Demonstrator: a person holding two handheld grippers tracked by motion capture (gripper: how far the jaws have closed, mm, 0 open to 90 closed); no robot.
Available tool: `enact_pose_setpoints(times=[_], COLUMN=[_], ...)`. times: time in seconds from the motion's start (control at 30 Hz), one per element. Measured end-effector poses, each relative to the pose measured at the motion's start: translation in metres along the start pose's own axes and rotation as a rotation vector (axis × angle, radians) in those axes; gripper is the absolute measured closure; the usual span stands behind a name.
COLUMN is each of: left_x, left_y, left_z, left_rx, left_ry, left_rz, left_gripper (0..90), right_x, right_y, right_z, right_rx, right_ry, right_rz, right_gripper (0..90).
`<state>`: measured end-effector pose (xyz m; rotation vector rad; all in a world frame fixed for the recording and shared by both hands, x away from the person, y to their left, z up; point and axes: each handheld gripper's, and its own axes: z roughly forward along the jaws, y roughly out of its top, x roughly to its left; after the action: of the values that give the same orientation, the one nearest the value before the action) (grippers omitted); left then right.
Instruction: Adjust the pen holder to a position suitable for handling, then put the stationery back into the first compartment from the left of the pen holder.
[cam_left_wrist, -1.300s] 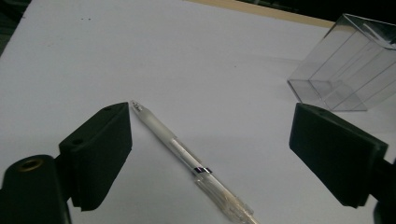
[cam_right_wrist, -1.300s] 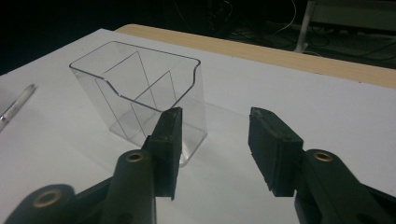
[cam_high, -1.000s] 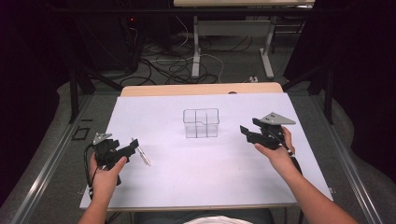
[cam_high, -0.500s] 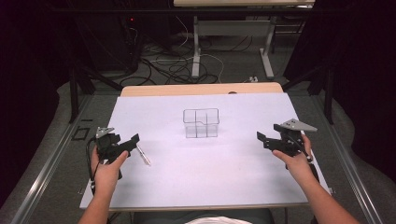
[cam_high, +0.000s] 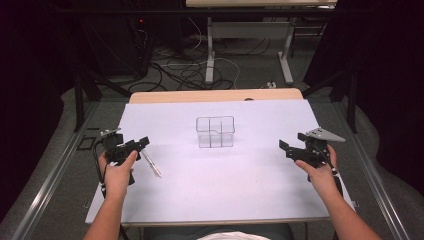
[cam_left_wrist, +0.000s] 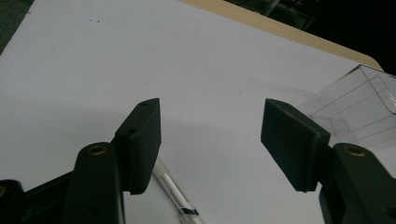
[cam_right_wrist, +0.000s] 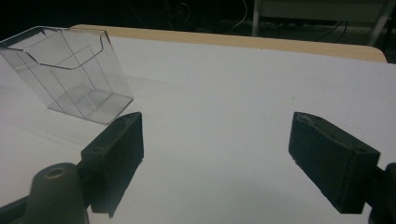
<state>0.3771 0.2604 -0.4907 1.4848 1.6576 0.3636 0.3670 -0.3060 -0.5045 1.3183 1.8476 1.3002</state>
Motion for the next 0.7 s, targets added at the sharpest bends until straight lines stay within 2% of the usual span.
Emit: enact_pose_setpoints(times=[0.1,0.17,0.3,0.4,0.43,0.6,0.63,0.7], left_x=[0.003,0.005,0.011,0.013,0.013,0.016,0.016,0.016], left_y=[0.003,0.004,0.005,0.002,0.001,-0.003,-0.004,-0.004], left_z=[0.0,0.002,0.006,0.009,0.011,0.014,0.015,0.016], left_rx=[0.038,0.061,0.11,0.144,0.152,0.199,0.209,0.219], left_ry=[0.003,0.011,0.0,0.014,0.019,0.042,0.04,0.053], left_rz=[-0.049,-0.087,-0.127,-0.152,-0.175,-0.216,-0.235,-0.235], left_gripper=[44.5,44.6,49.2,51.7,52.7,56.2,56.5,57.3], right_x=[0.0,0.001,0.002,0.002,0.003,0.002,0.002,0.002], right_y=[0.0,0.0,0.001,0.0,0.0,-0.001,-0.001,-0.001], right_z=[0.001,0.001,0.001,0.002,0.003,0.002,0.002,0.002], right_rx=[0.006,0.004,0.014,0.017,0.016,0.022,0.022,0.025], right_ry=[0.001,-0.003,0.005,0.0,0.0,0.002,0.003,0.004], right_rz=[0.008,0.008,0.014,0.013,0.018,0.019,0.018,0.02], right_gripper=[18.1,18.1,18.1,18.1,18.1,18.2,18.2,18.2])
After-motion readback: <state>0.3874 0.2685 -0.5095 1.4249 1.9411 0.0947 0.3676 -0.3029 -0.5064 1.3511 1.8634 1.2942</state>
